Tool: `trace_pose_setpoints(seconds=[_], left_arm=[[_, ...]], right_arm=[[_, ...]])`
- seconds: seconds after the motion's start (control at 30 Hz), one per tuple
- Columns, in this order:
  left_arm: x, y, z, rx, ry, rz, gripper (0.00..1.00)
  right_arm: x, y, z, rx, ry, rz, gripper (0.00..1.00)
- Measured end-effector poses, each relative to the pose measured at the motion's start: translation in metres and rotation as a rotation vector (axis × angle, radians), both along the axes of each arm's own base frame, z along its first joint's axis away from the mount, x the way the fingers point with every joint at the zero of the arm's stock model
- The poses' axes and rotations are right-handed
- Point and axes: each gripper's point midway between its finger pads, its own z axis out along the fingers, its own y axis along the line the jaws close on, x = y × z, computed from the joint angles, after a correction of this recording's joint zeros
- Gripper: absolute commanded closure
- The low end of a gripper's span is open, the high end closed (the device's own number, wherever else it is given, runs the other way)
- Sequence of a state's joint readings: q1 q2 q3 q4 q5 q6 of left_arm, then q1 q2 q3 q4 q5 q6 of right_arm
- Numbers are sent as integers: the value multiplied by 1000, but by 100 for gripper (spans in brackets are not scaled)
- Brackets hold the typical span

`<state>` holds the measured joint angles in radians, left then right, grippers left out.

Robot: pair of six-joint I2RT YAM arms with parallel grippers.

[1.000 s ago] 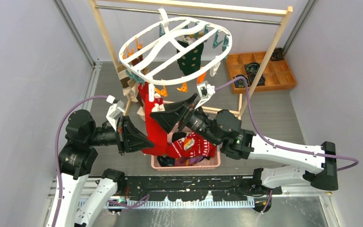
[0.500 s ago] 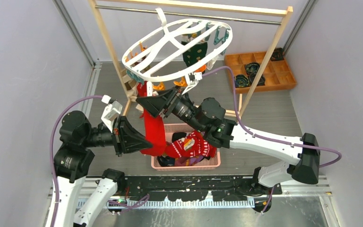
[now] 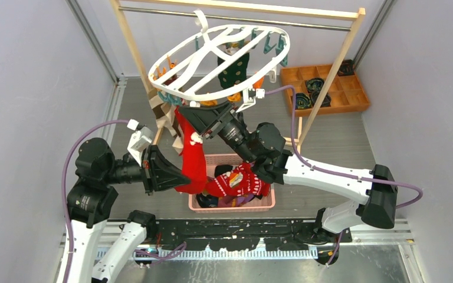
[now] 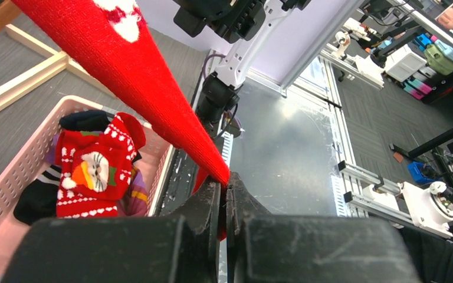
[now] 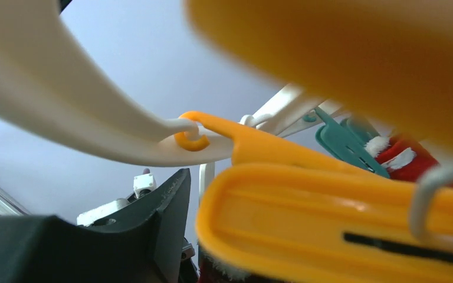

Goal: Remove the socks clipped to the hanger
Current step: Remove the sock from the hanger.

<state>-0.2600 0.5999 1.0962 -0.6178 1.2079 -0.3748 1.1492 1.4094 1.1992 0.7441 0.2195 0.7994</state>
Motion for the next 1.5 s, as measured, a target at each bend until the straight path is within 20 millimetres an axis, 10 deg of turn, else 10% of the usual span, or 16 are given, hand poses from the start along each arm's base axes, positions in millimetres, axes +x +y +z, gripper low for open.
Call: trace_pose_setpoints(seconds=[0.2,0.53,0.67,0.8,1.1,1.3,1.5], left_arm=[[2,1,-4,13,-10,9,100],[3,1,-5,19,-8,16,100],[2,1,-3,18,-16,17,100],[3,1,-3,19,-26,16,100],[3,1,-4,22,-29,17,100],[3,2,-5,24,-32,19,100],[4,2,-7,30,-35,24,100]], right_arm=[[10,-5,-5,24,29,-19,47],[20,-11,-20,20,68,-26,63],[17,-16,-17,28,67,-19,43],[11,-20,-10,37,65,-1,42],[10,-18,-18,-4,80,10,53],[12,-14,-31,-55,99,10,89],[13,-14,-29,-61,103,9,98]])
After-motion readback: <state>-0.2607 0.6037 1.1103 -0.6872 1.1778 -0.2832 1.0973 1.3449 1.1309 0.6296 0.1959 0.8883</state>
